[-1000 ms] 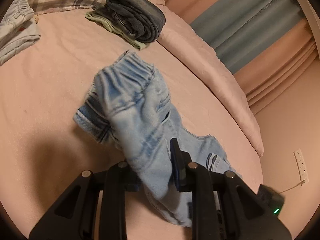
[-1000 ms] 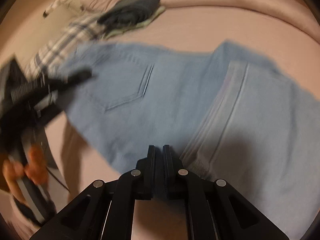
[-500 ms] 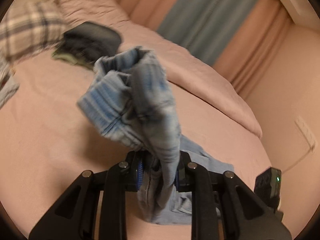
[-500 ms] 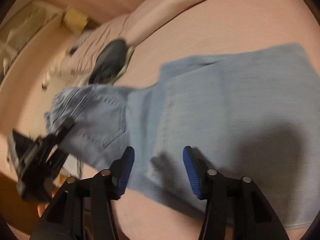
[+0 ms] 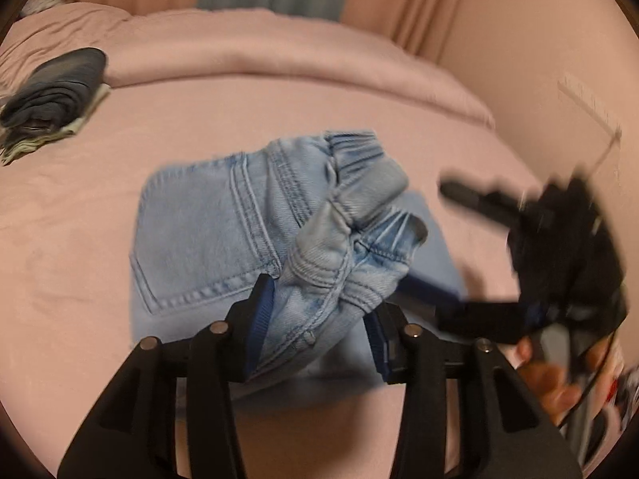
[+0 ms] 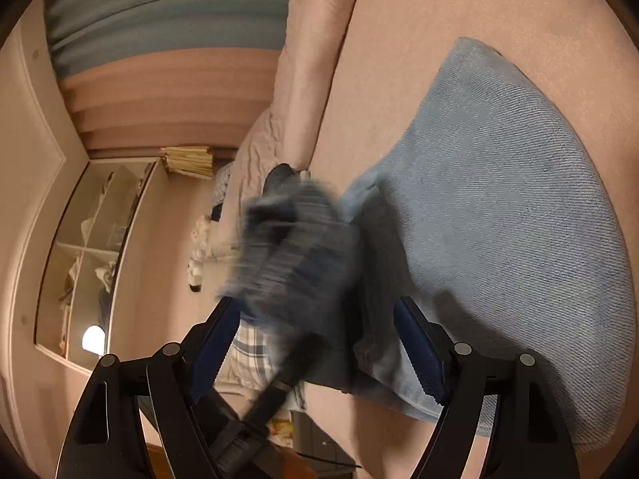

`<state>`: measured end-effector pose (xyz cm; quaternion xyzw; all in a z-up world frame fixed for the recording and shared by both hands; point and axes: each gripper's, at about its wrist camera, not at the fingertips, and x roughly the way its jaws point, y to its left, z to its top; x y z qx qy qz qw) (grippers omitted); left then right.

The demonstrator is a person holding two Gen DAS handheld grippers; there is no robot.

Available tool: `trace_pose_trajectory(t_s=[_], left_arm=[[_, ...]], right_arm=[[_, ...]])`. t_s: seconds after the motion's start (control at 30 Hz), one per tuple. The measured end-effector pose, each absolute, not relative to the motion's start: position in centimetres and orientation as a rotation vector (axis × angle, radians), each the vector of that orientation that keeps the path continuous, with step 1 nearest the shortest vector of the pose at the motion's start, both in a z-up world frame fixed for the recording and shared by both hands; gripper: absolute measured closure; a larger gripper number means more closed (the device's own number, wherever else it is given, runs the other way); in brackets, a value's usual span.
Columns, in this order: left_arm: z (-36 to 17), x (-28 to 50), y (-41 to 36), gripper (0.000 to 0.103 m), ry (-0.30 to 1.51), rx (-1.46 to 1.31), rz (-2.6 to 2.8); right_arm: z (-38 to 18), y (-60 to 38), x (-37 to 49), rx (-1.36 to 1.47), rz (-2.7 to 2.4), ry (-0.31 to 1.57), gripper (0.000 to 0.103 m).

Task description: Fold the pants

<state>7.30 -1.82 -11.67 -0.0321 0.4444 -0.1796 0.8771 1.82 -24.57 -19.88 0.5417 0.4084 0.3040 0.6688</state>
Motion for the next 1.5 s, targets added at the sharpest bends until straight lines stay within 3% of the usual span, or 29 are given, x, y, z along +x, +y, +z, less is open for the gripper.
trace_pose_trajectory(t_s=[0.07,0.1,0.13,0.17,0.2,0.47,0.6,0.67,0.77,0.97,1.33,1.5], left_arm=[[-11.9,6.9,-1.9,0.051,0.935,-0.033,-0.376],[-11.8,6.7,-1.8,0.037,0.931,-0.033,-0.385],[-11.7,6.4,-1.7,0.014,0.928,-0.037,-0.396],[-11.5,6.1,-1.2,0.004,0.92,-0.049,-0.394],[-11.3,5.8,-0.7,0.001,0.901,-0.064,-0.39],[-11.1,4.1,5.4,0.001,0.902,-0.25,-0.308],[-11.6,3.2,8.3,0.001,0.904,-0.334,-0.245],[-12.0,3.0,9.0,0.001,0.916,-0.36,-0.229],[-11.9,2.7,9.0,0.001,0.92,-0.377,-0.22],[-11.8,2.4,8.2,0.001,0.906,-0.367,-0.241],[-12.7,3.7,7.2,0.001,0.948,-0.342,-0.263],[-13.2,4.6,7.1,0.001,0.959,-0.346,-0.259]], right_arm=[[-19.7,-24.6,1.6,1.199,0.68,0.941,0.021],[-19.6,-24.7,1.6,1.184,0.675,0.954,0.021],[-19.5,-24.9,1.6,1.16,0.666,0.972,0.021],[-19.3,-24.2,2.0,1.135,0.652,0.983,0.02],[-19.0,-23.8,2.1,1.113,0.646,0.991,0.019],[-17.1,-21.1,3.5,0.834,0.497,1.076,0.019],[-16.1,-18.7,3.9,0.648,0.453,1.056,0.052],[-15.5,-17.9,4.0,0.57,0.436,1.018,0.063],[-14.5,-19.1,3.4,0.567,0.446,0.971,0.07],[-11.5,-25.1,2.3,0.618,0.395,0.847,0.07],[-14.1,-28.3,0.1,0.679,0.275,0.861,0.071],[-16.6,-28.8,1.5,0.634,0.265,1.013,0.066]])
